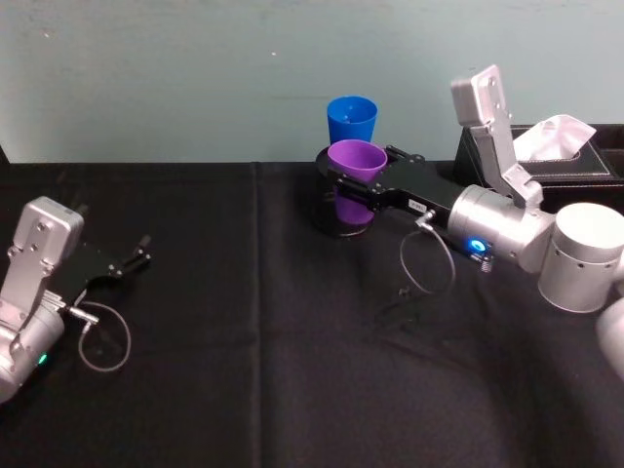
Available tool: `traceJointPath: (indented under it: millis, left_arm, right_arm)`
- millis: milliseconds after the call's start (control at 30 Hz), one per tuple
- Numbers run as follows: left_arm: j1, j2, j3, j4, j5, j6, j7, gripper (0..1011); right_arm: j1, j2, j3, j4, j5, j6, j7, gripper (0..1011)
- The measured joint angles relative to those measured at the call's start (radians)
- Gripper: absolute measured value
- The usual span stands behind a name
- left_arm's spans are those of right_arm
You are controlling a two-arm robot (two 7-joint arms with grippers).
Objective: Pick up one cup with a gripper and tap it against the other cup.
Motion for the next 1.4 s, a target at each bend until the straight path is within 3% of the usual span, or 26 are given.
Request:
traceJointPath:
  millis: [300,400,600,867,1400]
  left_arm:
    - [0.0,0.0,0.0,0.0,0.0,0.0,0.0,1000]
    - [0.0,0.0,0.0,0.0,0.0,0.0,0.0,1000]
    - [0.0,0.0,0.0,0.0,0.0,0.0,0.0,1000]
    - [0.0,0.0,0.0,0.0,0.0,0.0,0.0,1000]
    - [0.0,0.0,0.0,0.0,0.0,0.0,0.0,1000]
  right_arm:
    - [-0.099,0.073,0.004,-0.154,0.028,0.009,-0.005,720]
    - [-0.15,0.103,0.002,-0.213,0.027,-0.008,-0.018,720]
    - [-0.231,0.131,0.002,-0.265,0.023,-0.051,-0.036,720]
    - [-0.304,0.128,0.022,-0.245,0.035,-0.132,-0.042,720]
    - [-0.335,0.101,0.022,-0.166,0.009,-0.193,-0.031,720]
